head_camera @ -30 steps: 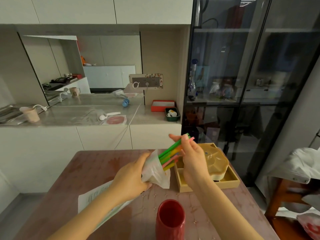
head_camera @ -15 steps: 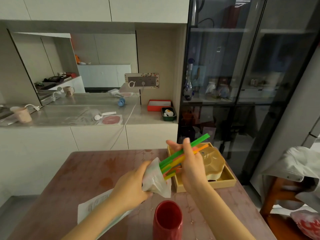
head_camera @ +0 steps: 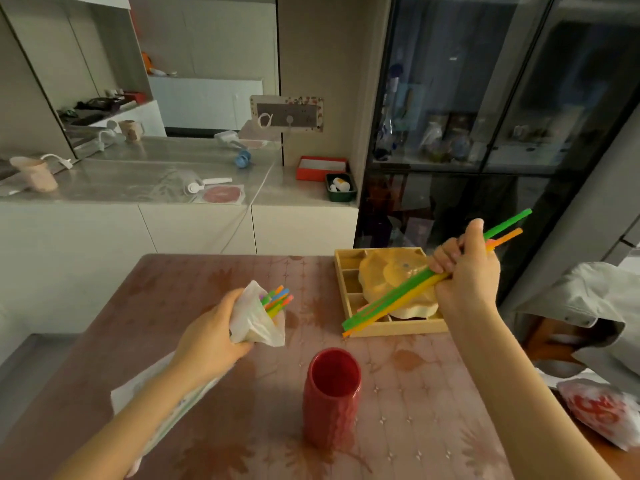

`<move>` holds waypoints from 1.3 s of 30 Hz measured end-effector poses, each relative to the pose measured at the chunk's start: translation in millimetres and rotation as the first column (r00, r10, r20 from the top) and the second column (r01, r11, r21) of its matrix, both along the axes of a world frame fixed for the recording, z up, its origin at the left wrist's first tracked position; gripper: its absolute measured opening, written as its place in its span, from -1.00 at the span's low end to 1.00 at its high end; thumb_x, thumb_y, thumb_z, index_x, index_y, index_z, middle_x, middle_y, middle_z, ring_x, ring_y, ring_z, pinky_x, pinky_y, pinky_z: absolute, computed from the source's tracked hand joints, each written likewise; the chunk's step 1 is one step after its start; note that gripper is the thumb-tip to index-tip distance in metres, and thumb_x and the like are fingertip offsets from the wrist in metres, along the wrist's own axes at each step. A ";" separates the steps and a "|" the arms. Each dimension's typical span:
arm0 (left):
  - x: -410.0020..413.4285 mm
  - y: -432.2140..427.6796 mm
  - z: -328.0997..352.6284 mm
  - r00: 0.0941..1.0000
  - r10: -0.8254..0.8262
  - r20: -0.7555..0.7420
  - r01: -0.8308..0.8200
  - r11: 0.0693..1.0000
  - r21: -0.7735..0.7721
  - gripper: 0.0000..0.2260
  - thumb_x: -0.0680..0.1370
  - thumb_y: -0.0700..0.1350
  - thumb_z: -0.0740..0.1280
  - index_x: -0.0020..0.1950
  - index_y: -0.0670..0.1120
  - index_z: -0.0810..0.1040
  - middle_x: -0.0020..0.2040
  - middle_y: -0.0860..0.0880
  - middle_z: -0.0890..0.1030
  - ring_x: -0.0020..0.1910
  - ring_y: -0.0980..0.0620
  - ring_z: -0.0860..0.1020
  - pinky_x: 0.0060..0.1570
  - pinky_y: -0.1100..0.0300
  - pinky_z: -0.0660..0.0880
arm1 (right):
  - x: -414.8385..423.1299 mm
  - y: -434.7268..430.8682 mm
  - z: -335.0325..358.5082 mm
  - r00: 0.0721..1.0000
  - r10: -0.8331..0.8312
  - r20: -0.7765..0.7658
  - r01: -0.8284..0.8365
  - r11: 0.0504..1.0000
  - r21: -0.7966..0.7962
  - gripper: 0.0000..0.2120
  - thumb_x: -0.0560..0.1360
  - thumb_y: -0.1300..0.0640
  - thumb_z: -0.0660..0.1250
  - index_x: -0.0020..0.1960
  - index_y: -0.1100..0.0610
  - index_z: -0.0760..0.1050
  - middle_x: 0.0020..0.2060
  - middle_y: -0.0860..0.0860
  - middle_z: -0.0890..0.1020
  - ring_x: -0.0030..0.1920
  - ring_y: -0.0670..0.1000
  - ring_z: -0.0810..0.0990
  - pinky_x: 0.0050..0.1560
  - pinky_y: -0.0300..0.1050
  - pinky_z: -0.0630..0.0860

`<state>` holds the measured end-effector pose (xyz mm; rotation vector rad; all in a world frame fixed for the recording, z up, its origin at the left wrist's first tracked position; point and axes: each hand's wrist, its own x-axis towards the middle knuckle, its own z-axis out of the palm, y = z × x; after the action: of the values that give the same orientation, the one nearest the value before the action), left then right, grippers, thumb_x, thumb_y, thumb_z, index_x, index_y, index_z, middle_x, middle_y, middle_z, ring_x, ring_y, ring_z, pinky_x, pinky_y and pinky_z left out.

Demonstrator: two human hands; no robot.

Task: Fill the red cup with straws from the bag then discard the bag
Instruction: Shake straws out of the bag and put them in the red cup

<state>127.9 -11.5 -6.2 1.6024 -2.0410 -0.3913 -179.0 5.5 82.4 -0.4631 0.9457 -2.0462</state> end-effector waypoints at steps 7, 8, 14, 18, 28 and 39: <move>-10.3 2.9 -0.3 0.998 -0.040 -0.048 0.035 0.995 -0.089 -0.34 0.30 -0.13 0.51 0.34 -0.04 0.32 0.08 -0.05 0.62 0.00 -0.17 0.58 -0.23 0.14 0.38 | 78.0 23.3 -44.8 0.771 0.347 -0.535 -0.300 0.938 0.177 -0.69 0.58 0.08 0.18 -0.31 0.15 0.29 -0.53 0.00 0.32 -0.52 -0.07 0.28 -0.48 -0.19 0.27; -12.3 4.7 0.5 0.997 -0.055 -0.051 0.049 0.993 -0.111 -0.34 0.30 -0.14 0.51 0.34 -0.05 0.32 0.09 -0.06 0.62 0.00 -0.15 0.59 -0.22 0.15 0.37 | 83.7 24.7 -55.9 0.716 0.378 -0.587 -0.302 0.926 0.228 -0.68 0.56 0.06 0.20 -0.30 0.20 0.32 -0.51 0.04 0.35 -0.50 -0.03 0.31 -0.45 -0.16 0.31; -18.8 12.7 0.2 0.988 -0.148 -0.040 0.136 0.969 -0.206 -0.33 0.28 -0.13 0.54 0.34 -0.10 0.35 0.08 -0.05 0.61 -0.03 -0.04 0.60 -0.17 0.30 0.40 | 88.0 35.2 -94.3 0.585 0.521 -0.621 -0.324 0.853 0.410 -0.99 0.49 0.32 0.33 -0.10 0.27 0.50 -0.45 -0.06 0.60 -0.39 -0.16 0.59 -0.27 -0.33 0.51; -18.0 9.0 2.4 0.987 -0.156 -0.024 0.147 0.962 -0.230 -0.31 0.29 -0.08 0.53 0.35 -0.07 0.33 0.11 -0.03 0.59 0.00 0.00 0.58 -0.12 0.29 0.41 | 76.6 36.9 -91.0 0.565 0.621 -0.543 -0.385 0.780 0.493 -0.73 0.35 0.18 0.50 0.01 0.07 0.53 -0.09 0.06 0.68 -0.04 0.01 0.65 -0.02 -0.24 0.55; -40.4 -1.8 62.1 0.984 -0.161 0.081 0.181 0.881 -0.438 -0.24 0.20 -0.21 0.56 0.33 -0.10 0.32 0.03 -0.17 0.62 -0.05 -0.19 0.59 -0.15 0.06 0.47 | 84.9 22.6 -24.7 0.585 0.483 -0.652 -0.383 0.873 0.303 -0.21 0.30 -0.29 0.39 0.44 -0.07 0.25 0.30 -0.17 0.43 0.28 -0.17 0.41 0.03 -0.45 0.43; -66.1 1.8 84.7 0.957 -0.196 0.212 0.275 0.845 -0.459 -0.22 0.24 -0.22 0.55 0.32 -0.04 0.18 0.00 -0.20 0.61 -0.12 -0.18 0.58 -0.19 -0.02 0.53 | 113.1 8.5 -9.9 0.910 0.327 -0.254 -0.321 0.945 0.066 -0.73 0.58 0.01 0.20 0.19 0.03 0.56 0.07 0.02 0.65 0.06 -0.01 0.64 0.06 -0.04 0.60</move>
<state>61.9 -9.7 78.6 1.1056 -2.2349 0.1710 -65.9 14.0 72.5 -0.8371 0.9721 -1.6966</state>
